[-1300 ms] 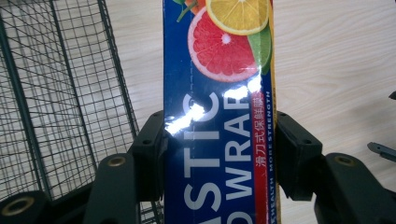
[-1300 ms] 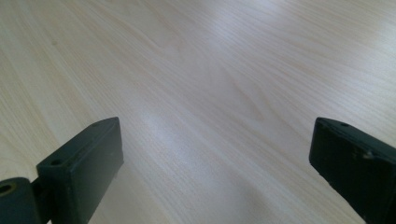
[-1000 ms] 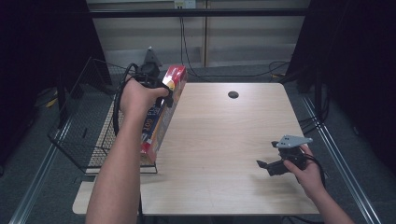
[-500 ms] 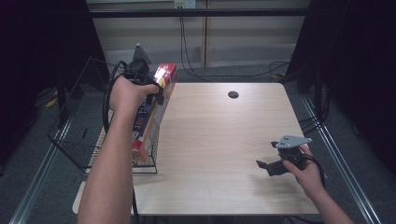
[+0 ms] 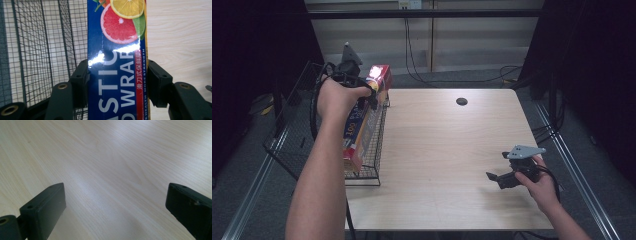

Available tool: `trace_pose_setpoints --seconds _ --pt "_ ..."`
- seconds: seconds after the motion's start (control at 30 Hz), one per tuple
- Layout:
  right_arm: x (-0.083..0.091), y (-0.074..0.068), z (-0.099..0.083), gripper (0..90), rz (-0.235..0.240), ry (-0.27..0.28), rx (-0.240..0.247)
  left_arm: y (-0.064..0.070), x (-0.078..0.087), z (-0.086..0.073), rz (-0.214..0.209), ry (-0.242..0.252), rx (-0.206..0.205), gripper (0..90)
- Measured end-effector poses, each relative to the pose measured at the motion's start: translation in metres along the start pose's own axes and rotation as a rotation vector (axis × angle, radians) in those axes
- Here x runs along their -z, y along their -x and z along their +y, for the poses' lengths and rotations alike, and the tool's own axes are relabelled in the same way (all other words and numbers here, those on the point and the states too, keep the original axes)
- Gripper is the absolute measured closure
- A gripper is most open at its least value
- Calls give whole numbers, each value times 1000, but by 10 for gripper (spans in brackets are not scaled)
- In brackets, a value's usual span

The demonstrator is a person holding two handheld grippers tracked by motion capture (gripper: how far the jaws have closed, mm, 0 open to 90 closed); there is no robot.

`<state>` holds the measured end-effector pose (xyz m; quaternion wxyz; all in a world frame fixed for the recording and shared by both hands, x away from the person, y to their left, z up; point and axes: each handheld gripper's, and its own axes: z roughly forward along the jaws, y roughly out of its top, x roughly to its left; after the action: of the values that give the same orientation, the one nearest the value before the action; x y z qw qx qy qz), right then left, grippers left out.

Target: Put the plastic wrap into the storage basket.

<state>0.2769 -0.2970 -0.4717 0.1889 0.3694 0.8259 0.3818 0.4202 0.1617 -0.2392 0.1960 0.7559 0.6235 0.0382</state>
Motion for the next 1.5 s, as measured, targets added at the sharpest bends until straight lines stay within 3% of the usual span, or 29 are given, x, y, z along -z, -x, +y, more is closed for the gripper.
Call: trace_pose_setpoints --seconds 0.6,0.83,1.17,1.5 --pt "-1 0 0 26 -6 -9 -3 -18 1 2 24 -2 32 448" --pt "-1 -2 1 26 29 2 -24 -29 3 2 34 4 40 448" --pt "-1 -1 0 26 21 2 -30 -40 5 3 37 4 67 449" --pt "-2 -2 0 26 18 1 -23 -48 8 8 53 13 65 449"
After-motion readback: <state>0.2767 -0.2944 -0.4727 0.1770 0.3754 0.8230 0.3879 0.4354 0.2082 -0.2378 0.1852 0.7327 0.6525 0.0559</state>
